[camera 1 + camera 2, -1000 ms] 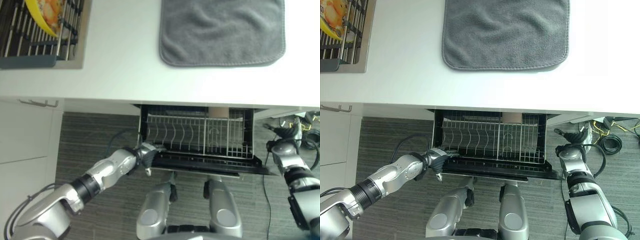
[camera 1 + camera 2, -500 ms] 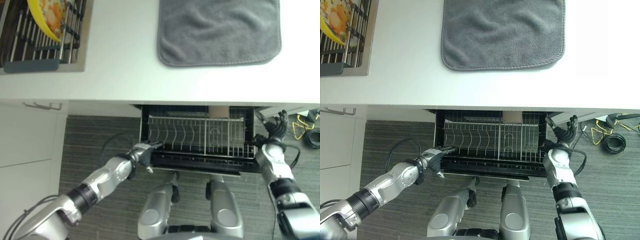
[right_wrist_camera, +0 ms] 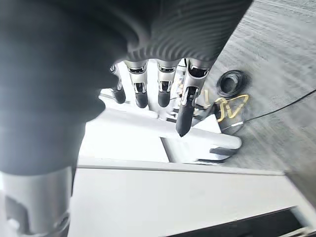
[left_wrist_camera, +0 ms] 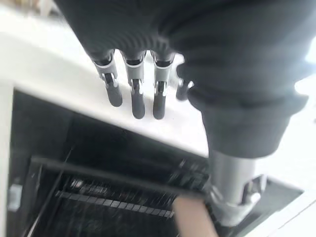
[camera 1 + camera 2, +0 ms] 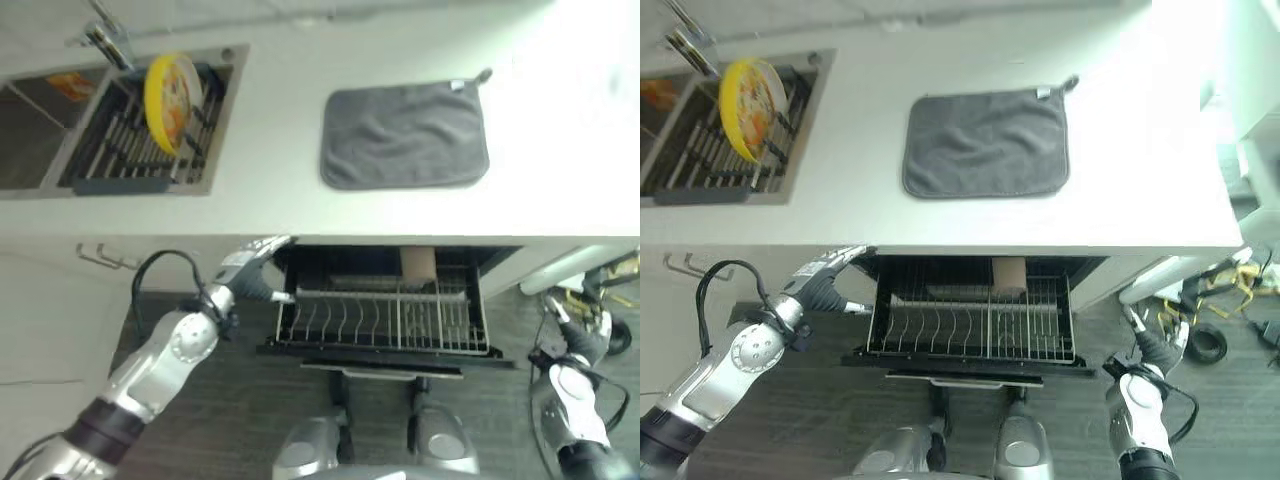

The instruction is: Place the dishes in the dishwasher.

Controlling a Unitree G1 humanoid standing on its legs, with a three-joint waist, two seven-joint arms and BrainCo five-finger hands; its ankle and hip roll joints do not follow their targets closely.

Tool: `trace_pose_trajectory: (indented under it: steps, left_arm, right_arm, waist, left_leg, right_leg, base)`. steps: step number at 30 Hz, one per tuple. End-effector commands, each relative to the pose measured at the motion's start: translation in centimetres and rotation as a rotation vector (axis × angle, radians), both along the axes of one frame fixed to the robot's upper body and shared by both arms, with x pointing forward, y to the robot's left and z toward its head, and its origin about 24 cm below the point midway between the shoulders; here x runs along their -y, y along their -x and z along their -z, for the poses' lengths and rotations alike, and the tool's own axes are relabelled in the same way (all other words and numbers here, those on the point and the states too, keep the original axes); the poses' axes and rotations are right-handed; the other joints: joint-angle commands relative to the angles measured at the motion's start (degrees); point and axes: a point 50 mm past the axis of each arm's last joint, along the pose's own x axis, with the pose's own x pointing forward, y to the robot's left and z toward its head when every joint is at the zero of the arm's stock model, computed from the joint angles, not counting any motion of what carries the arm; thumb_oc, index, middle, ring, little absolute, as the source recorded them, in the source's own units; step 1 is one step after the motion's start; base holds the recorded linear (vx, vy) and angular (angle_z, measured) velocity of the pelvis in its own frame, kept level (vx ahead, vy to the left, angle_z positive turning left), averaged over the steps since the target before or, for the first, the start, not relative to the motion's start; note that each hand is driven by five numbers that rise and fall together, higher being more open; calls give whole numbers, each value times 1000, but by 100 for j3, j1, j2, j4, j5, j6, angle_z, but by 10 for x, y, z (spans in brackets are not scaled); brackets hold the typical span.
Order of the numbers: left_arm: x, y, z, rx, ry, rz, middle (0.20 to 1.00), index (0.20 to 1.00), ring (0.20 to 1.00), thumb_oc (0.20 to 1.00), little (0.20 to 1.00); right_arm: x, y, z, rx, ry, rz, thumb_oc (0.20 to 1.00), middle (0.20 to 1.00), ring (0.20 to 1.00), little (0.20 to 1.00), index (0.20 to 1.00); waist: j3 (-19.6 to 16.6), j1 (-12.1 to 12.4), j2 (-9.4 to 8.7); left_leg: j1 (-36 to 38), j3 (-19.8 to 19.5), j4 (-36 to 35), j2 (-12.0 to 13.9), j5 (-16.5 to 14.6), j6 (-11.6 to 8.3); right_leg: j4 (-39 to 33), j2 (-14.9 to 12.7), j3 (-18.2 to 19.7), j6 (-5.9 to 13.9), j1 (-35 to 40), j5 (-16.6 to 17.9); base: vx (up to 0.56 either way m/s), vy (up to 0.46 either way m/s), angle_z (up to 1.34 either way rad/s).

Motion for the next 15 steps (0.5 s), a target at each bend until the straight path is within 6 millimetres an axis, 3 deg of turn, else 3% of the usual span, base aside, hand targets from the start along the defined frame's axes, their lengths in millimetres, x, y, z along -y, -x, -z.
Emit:
trace_pose_trajectory:
  steps: [1,9,15]
  left_arm:
    - [13,0,-19,103,62,111,1000,1000,1000,1000,1000]
    - [8,14,-16,140,357,101,1000,1000,1000,1000,1000]
    - [-2,13,-13,64,950,77,1000,1000,1000,1000,1000]
  right_arm:
    - [15,0,-23,119,62,35,1000,1000,1000,1000,1000]
    - [7,2,-51,297,54,-43,1000,1000,1000,1000,1000]
    - [-31,-14,-103,620,64,-378,1000,1000,1000,1000,1000]
  waist:
    - [-353,56,23]
    - [-840,13,-211]
    - [-1029,-36,-330]
  left_leg:
    - [122,482,48,522,-131,-222]
    - [598,561,48,645,-170,-222]
    - [782,556,48,662,-183,-194]
  right_leg:
    - [4,-578,-330,439,364,-124]
    - [4,-381,-317,265,776,-301]
    - [4,-330,-231,172,891,-303]
  base:
    - [131,-46,2]
    - [60,-25,-1]
    - [-4,-20,-21]
